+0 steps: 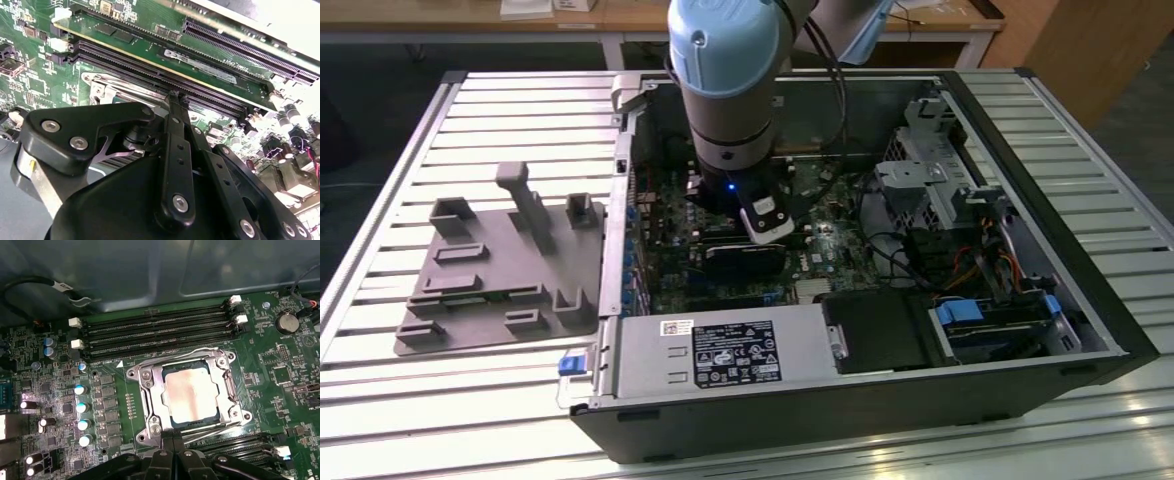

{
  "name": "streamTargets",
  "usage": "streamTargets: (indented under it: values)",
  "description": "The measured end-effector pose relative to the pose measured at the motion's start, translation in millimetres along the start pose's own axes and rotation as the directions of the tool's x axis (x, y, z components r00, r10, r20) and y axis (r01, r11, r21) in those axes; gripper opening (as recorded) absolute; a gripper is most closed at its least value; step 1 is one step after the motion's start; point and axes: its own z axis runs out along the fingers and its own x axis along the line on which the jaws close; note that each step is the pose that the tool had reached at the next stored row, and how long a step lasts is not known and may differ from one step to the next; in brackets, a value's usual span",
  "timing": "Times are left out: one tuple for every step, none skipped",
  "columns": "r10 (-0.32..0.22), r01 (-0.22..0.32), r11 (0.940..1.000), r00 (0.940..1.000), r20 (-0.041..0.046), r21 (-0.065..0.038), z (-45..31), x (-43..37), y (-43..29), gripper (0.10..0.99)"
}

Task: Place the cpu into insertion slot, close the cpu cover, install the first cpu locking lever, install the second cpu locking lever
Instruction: 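Install the second cpu locking lever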

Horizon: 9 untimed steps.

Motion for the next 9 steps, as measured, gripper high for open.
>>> streamTargets:
  values:
    - [0.0, 0.0, 1.0, 1.0, 0.0, 0.0, 0.0, 0.0, 0.0, 0.102]
    - [0.0, 0.0, 1.0, 1.0, 0.0, 0.0, 0.1, -0.1, 0.0, 0.102]
    - [0.0, 0.0, 1.0, 1.0, 0.0, 0.0, 0.1, -0.1, 0.0, 0.102]
    - [0.0, 0.0, 1.0, 1.0, 0.0, 0.0, 0.0, 0.0, 0.0, 0.102]
    - [0.0, 0.0, 1.0, 1.0, -0.0001, -0.001, 0.0, -0.1, 0.0, 0.102]
    - [0.0, 0.0, 1.0, 1.0, -0.0003, -0.001, 0.0, 0.0, 0.0, 0.102]
    - [0.0, 0.0, 1.0, 1.0, -0.0004, -0.002, 0.0, 0.0, 0.1, 0.102]
    - [0.0, 0.0, 1.0, 1.0, -0.0006, -0.003, 0.1, 0.0, 0.3, 0.102]
    - [0.0, 0.0, 1.0, 1.0, -0.0005, -0.006, 0.9, 0.0, 0.8, 0.102]
